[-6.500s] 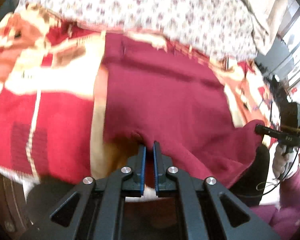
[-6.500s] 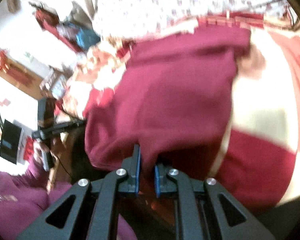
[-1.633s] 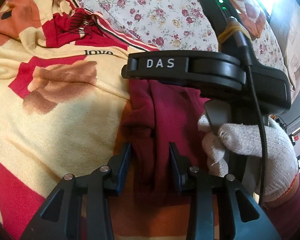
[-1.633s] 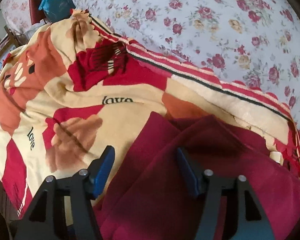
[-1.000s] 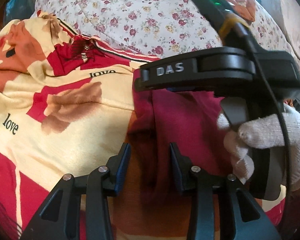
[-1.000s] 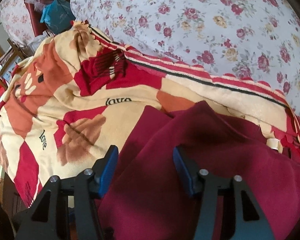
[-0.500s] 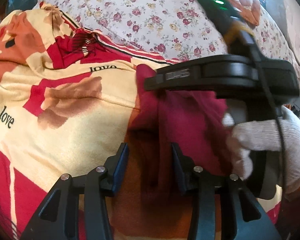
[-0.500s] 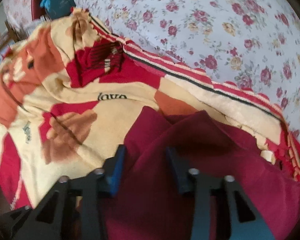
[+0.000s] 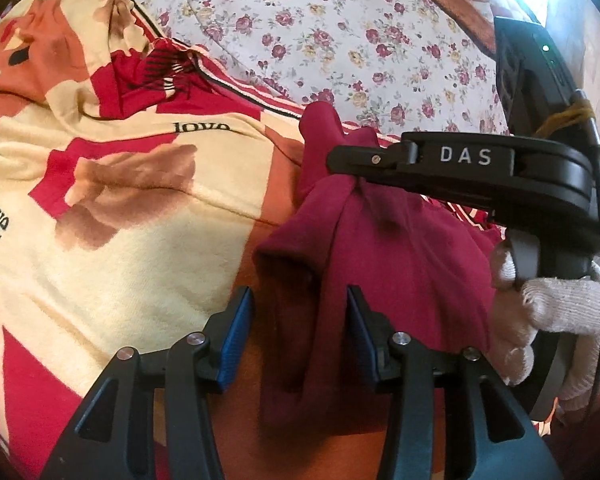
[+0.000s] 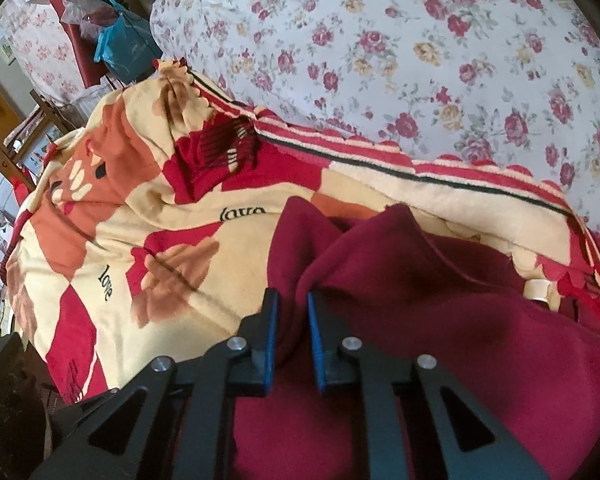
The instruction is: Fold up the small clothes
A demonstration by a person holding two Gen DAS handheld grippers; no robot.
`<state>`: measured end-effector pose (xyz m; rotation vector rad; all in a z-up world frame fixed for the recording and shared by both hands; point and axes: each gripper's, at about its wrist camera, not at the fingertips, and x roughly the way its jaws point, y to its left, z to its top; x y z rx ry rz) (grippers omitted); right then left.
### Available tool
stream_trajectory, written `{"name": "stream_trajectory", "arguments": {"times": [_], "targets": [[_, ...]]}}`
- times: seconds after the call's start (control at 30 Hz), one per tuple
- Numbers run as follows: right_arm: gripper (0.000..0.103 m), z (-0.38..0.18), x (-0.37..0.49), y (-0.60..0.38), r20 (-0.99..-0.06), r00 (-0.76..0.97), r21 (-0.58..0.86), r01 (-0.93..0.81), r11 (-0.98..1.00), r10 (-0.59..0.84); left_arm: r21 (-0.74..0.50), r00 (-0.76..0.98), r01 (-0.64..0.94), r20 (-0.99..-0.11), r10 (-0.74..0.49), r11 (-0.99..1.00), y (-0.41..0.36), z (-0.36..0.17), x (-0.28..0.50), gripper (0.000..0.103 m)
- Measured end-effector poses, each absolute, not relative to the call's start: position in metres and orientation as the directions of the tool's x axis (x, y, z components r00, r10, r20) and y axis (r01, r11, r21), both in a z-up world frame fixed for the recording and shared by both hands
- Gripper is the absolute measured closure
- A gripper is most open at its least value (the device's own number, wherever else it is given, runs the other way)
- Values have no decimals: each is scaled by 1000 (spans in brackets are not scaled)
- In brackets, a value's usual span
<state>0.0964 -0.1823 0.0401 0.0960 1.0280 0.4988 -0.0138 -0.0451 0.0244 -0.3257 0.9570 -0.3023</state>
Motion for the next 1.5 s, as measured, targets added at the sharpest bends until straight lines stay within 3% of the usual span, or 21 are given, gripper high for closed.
{"name": "stream_trajectory", "arguments": {"times": [0.47, 0.9, 1.07, 1.17, 1.2, 1.33, 1.4, 1.5], "targets": [[89, 54, 86, -197, -778, 443, 306, -352, 885, 445, -318, 618, 143, -711, -335, 937, -51, 38, -23, 77], [89, 65, 75, -222, -766, 456, 318, -343, 884, 453, -188, 574, 206, -772, -274, 960, -74, 40, -15, 76], [89, 67, 73, -227, -767, 458, 318, -339, 886, 450, -202, 555, 223, -778, -295, 954, -78, 42, -10, 76], [89, 68, 73, -227, -766, 457, 320, -338, 885, 451, -278, 517, 230, -777, -359, 933, -76, 39, -4, 76], [89, 67, 73, -228, -765, 456, 323, -338, 884, 454, -322, 493, 236, -774, -398, 917, -74, 37, -2, 77], [89, 66, 74, -227, -768, 450, 326, -338, 883, 456, -395, 464, 243, -755, -463, 886, -71, 32, -1, 101], [87, 66, 75, -226, -771, 444, 329, -337, 882, 457, -407, 467, 256, -742, -481, 877, -71, 32, -3, 103], [71, 65, 83, -225, -767, 429, 367, -315, 875, 476, -392, 479, 273, -736, -478, 878, -76, 36, -6, 103]]}}
